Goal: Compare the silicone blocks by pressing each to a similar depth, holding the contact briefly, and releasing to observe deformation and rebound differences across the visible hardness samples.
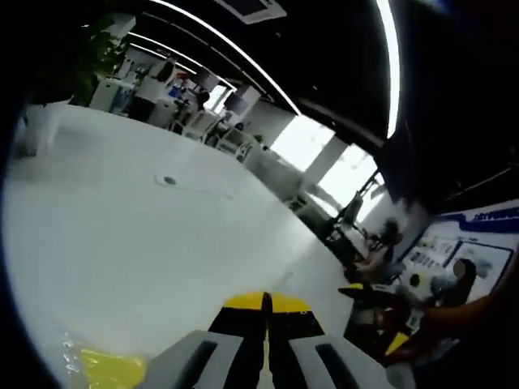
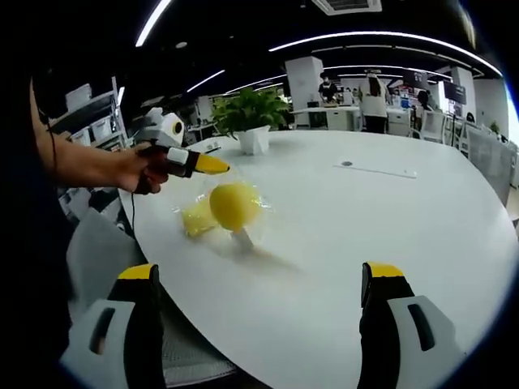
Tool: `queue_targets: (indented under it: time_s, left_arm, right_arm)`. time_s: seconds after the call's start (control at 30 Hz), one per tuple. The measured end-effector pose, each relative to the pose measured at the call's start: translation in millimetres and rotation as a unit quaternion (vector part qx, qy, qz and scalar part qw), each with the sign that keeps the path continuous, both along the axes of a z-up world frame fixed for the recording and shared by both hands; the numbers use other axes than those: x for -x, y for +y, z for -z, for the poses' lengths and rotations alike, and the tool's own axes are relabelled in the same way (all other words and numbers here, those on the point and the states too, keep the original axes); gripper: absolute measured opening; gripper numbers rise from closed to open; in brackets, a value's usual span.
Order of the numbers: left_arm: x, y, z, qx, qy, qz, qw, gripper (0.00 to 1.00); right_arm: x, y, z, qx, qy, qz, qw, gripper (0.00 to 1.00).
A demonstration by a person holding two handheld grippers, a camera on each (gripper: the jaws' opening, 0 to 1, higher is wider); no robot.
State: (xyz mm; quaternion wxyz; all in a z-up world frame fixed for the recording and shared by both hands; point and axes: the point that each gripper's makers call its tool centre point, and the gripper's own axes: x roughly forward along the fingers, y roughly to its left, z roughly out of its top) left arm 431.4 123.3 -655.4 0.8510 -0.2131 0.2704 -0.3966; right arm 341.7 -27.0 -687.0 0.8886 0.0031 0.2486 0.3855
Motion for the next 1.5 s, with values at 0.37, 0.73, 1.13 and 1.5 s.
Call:
queue_targets:
  time_s: [0.37, 0.73, 1.13, 1.5]
  left_arm:
    - [8.9, -1, -42.0, 0.006, -0.049, 0.017, 0.9986, 0.00]
    - [20.6, -3, -108.0, 0.028, -0.094, 0.032, 0.9946, 0.00]
    - [27.5, -8, -114.6, 0.024, -0.106, 0.048, 0.9929, 0.00]
    - [38.5, -11, -129.6, 0.052, -0.116, 0.053, 0.9905, 0.00]
  right_arm:
    - [0, 8, -9.0, -0.013, -0.012, -0.003, 0.9998, 0.97]
    - [-11, 2, -39.5, -0.047, -0.036, 0.014, 0.9982, 0.97]
    - [-19, 9, -53.9, -0.053, -0.055, 0.000, 0.9971, 0.97]
    - [-21, 15, -60.8, -0.073, -0.075, -0.024, 0.9942, 0.96]
